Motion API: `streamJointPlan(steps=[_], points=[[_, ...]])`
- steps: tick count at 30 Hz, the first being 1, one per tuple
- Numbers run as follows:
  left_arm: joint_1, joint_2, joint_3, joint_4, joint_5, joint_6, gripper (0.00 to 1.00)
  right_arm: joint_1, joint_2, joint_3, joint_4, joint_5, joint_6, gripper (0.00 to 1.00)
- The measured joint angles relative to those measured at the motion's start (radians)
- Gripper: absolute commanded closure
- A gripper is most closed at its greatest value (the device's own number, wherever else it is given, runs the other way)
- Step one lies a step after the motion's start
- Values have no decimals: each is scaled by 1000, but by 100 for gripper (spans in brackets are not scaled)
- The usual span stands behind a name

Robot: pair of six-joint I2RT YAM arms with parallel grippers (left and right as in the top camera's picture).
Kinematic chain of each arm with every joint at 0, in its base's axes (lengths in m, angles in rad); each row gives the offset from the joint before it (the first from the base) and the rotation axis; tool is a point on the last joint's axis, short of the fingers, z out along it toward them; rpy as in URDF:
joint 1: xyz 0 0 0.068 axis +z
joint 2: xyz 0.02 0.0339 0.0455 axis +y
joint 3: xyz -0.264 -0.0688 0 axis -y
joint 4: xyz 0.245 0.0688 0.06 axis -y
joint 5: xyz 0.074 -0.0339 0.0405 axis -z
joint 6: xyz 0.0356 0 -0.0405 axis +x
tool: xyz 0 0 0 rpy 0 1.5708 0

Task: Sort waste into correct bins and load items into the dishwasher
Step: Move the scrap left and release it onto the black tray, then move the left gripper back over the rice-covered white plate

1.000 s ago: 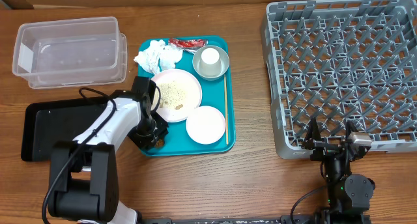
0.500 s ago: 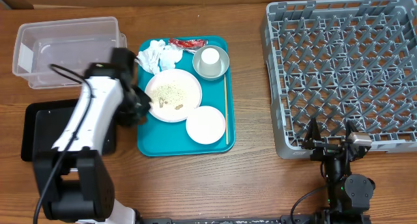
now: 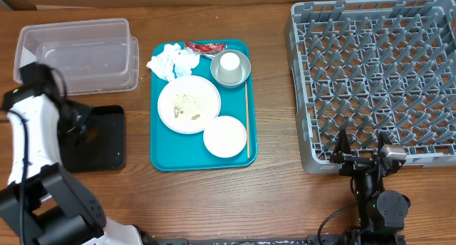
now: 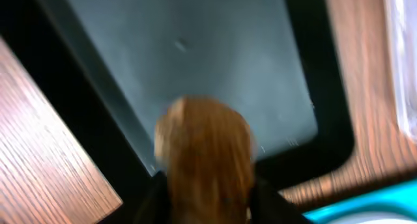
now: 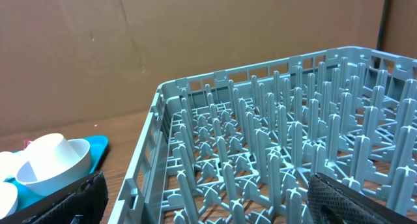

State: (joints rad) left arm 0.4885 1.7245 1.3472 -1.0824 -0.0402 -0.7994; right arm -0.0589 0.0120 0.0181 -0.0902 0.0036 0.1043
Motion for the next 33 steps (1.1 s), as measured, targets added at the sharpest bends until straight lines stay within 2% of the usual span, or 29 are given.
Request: streamJointPlan(steps=[2, 5, 10, 18, 24, 33], points=[[32, 0, -15, 12, -2, 0, 49, 0, 0, 0, 0, 0, 0, 0], [48, 0, -24, 22, -8, 6, 39, 0, 0, 0, 0, 0, 0, 0], [48, 0, -25, 20, -8, 28, 38, 0, 0, 0, 0, 0, 0, 0], [22, 0, -25, -4, 220, 177, 38, 0, 0, 0, 0, 0, 0, 0], [-137, 0, -25, -21, 346, 274, 39, 0, 0, 0, 1, 0, 0, 0], [-450, -83, -26, 66, 377, 307, 37, 0, 0, 0, 0, 0, 0, 0]])
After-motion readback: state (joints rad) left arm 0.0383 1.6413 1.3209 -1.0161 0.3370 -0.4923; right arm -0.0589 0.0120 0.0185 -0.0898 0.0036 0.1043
